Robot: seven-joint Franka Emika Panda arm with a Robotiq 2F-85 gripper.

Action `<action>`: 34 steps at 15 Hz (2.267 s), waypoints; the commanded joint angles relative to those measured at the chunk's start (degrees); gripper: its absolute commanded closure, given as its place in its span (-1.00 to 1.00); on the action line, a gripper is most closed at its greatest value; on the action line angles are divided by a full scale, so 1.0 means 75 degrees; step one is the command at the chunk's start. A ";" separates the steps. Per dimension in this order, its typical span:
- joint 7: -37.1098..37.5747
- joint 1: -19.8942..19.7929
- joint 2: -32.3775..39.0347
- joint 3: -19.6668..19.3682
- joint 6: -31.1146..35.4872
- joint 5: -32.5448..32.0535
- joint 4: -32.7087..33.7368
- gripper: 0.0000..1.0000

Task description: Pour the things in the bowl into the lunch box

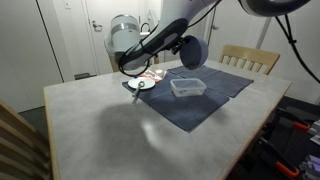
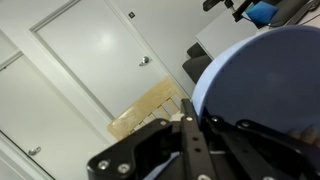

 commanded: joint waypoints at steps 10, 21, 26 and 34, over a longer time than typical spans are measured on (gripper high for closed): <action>-0.0821 0.0202 0.0378 -0.0011 0.0027 -0.0638 -0.0217 0.98; -0.1956 0.0309 0.0919 -0.0140 0.0234 -0.1678 0.0021 0.98; -0.2462 0.0421 0.1005 -0.0168 0.0212 -0.2156 0.0039 0.98; -0.2902 0.0454 0.1028 -0.0084 0.0213 -0.2490 0.0020 0.98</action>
